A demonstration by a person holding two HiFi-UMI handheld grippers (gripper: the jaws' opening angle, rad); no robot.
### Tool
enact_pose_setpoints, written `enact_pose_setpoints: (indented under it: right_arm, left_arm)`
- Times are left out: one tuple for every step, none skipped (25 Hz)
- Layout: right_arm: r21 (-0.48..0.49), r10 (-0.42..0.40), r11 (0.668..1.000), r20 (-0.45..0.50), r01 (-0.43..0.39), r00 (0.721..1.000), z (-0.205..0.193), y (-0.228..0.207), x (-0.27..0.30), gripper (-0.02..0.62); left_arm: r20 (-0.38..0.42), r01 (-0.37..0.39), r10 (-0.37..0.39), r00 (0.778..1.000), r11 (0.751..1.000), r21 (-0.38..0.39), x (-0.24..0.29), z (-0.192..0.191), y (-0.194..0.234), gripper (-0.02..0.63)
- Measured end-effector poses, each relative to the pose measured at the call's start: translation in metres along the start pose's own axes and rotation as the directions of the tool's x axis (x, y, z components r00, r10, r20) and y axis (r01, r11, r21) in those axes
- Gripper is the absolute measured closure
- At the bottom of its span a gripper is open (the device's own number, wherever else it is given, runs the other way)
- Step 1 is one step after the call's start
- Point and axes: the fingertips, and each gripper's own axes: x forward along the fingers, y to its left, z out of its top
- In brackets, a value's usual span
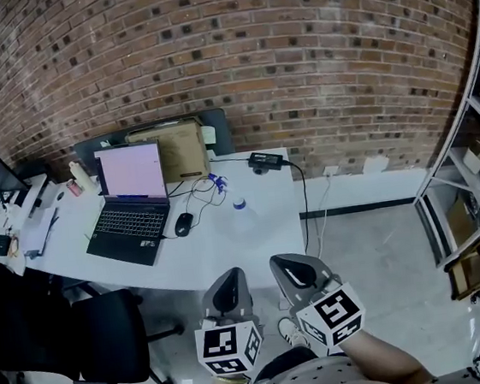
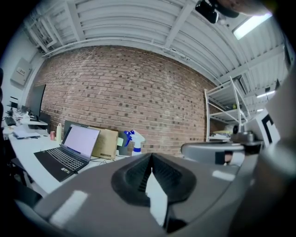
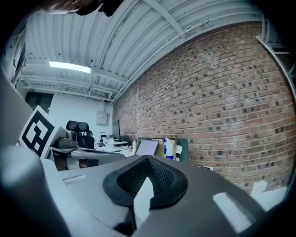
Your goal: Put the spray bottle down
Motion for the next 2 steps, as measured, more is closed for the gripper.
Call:
enact_pose_setpoints:
  right_arm:
    - [0.004,0.000,1.000,0.003,0.000,1.000,0.0009,-0.0009,-0.0005,0.598]
    - [0.009,0.000,1.000,0.007,0.000,1.000,0.0019,-0.0018,-0.0010,0.598]
  left_arm:
    - [-0.001,0.002,-0.002,1.000,1.000,0.002,0.0006,0.0003,-0.0015,0.598]
    - [-0.003,0.004,-0.004,1.000,1.000,0.004,0.0013,0.0005,-0.0029,0.598]
